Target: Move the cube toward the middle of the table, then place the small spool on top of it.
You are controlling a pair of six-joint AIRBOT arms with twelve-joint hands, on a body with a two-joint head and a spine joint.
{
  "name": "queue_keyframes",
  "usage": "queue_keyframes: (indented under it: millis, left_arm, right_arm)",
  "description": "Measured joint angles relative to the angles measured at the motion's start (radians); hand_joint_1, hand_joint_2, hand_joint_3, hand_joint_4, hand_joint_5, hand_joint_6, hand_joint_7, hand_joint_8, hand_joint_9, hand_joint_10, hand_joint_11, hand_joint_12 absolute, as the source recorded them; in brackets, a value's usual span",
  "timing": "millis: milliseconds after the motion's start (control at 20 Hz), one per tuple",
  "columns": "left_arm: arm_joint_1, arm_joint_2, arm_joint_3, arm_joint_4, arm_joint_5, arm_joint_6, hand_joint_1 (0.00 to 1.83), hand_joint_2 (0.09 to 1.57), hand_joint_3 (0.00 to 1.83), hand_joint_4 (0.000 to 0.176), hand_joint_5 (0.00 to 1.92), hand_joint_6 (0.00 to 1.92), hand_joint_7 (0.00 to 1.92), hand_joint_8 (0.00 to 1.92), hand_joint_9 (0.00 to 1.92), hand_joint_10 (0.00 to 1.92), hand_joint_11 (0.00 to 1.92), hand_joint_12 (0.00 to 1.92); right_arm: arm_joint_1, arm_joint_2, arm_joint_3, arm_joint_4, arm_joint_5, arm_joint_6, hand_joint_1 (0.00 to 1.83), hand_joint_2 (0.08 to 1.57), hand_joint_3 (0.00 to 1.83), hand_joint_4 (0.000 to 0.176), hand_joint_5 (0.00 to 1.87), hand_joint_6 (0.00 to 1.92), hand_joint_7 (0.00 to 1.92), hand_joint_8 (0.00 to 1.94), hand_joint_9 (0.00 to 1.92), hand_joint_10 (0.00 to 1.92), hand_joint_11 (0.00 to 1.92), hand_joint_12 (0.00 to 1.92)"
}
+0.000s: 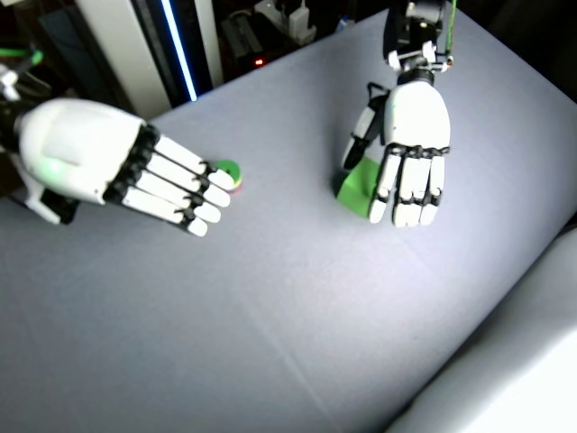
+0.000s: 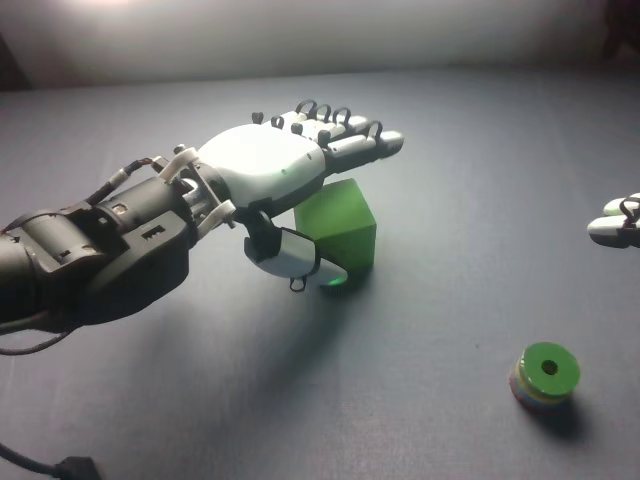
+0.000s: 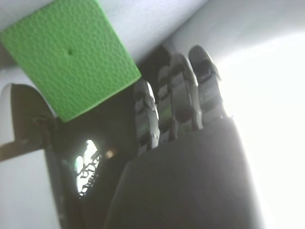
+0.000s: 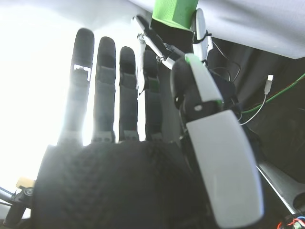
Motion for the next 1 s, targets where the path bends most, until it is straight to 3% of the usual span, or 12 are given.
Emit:
queue_keyframes:
  millis: [150,250,300,350,400,450,550,600,700,850,900,1000]
  left_arm:
    - [0.015,0.053,-0.053,0.000,-0.053,0.006,0.78,0.93,0.00,0.176,0.00,0.00,0.00,0.00,0.06,0.00,0.00,0.57]
    - [0.046,0.122,-0.124,-0.002,-0.131,0.016,0.79,0.92,0.00,0.176,0.00,0.00,0.00,0.00,0.04,0.00,0.00,0.44]
    - [0.065,0.153,-0.154,-0.002,-0.168,0.018,0.76,0.93,0.00,0.176,0.00,0.00,0.00,0.00,0.01,0.00,0.00,0.32]
    - [0.099,0.196,-0.195,0.002,-0.221,0.021,0.70,0.92,0.00,0.176,0.00,0.00,0.00,0.00,0.00,0.00,0.00,0.17]
    - [0.137,0.239,-0.232,0.005,-0.258,0.021,0.66,0.92,0.00,0.176,0.00,0.00,0.00,0.00,0.00,0.00,0.00,0.14]
    - [0.165,0.268,-0.258,0.003,-0.280,0.021,0.65,0.90,0.00,0.176,0.00,0.00,0.00,0.00,0.00,0.00,0.05,0.16]
    - [0.233,0.341,-0.310,-0.013,-0.333,0.029,0.69,0.92,0.00,0.176,0.00,0.00,0.00,0.00,0.00,0.00,0.05,0.16]
    - [0.250,0.363,-0.319,-0.020,-0.345,0.034,0.76,0.91,0.00,0.176,0.00,0.00,0.00,0.00,0.00,0.00,0.04,0.16]
    - [0.301,0.423,-0.355,-0.054,-0.401,0.042,0.92,0.91,0.00,0.176,0.00,0.00,0.00,0.00,0.01,0.00,0.03,0.17]
    - [0.359,0.478,-0.408,-0.101,-0.484,0.070,0.95,0.92,0.00,0.176,0.00,0.00,0.00,0.00,0.00,0.00,0.00,0.20]
    - [0.373,0.489,-0.419,-0.106,-0.510,0.074,0.97,0.92,0.00,0.176,0.00,0.00,0.00,0.00,0.01,0.00,0.00,0.30]
    - [0.381,0.494,-0.426,-0.103,-0.531,0.074,0.98,0.89,0.00,0.176,0.00,0.00,0.01,0.00,0.04,0.01,0.00,0.24]
  right_arm:
    - [0.022,0.000,0.000,-0.041,0.000,0.013,0.78,1.32,0.00,0.000,0.56,0.01,0.52,0.01,0.54,0.00,0.34,0.59]
    - [0.059,0.000,0.001,-0.098,-0.029,0.025,0.67,1.28,0.00,0.029,0.52,0.00,0.50,0.00,0.51,0.00,0.24,0.71]
    - [0.079,0.000,0.002,-0.128,-0.047,0.031,0.64,1.23,0.00,0.026,0.51,0.00,0.50,0.00,0.51,0.00,0.20,0.77]
    - [0.104,0.000,0.005,-0.175,-0.073,0.047,0.52,1.21,0.00,0.048,0.47,0.00,0.46,0.00,0.47,0.00,0.13,0.84]
    - [0.124,0.000,0.007,-0.217,-0.100,0.056,0.51,1.18,0.00,0.054,0.47,0.00,0.46,0.00,0.47,0.00,0.12,0.90]
    - [0.135,0.000,0.007,-0.241,-0.125,0.064,0.51,1.14,0.00,0.081,0.45,0.00,0.46,0.00,0.48,0.00,0.13,0.98]
    - [0.154,0.000,0.007,-0.301,-0.190,0.077,0.58,1.10,0.00,0.091,0.43,0.00,0.42,0.00,0.45,0.00,0.10,0.98]
    - [0.161,0.000,0.010,-0.320,-0.214,0.080,0.62,1.06,0.00,0.092,0.45,0.00,0.44,0.00,0.45,0.00,0.14,0.97]
    - [0.190,0.000,0.017,-0.380,-0.279,0.106,0.60,1.03,0.00,0.069,0.45,0.00,0.43,0.00,0.42,0.00,0.11,0.94]
    - [0.227,-0.020,0.035,-0.442,-0.358,0.133,0.82,0.96,0.00,0.059,0.48,0.00,0.46,0.00,0.46,0.01,0.16,0.90]
    - [0.243,-0.041,0.047,-0.459,-0.390,0.149,0.86,0.96,0.00,0.074,0.46,0.00,0.46,0.00,0.46,0.01,0.14,0.88]
    - [0.270,-0.063,0.057,-0.509,-0.439,0.154,0.89,0.95,0.00,0.081,0.48,0.01,0.48,0.01,0.48,0.01,0.15,0.88]
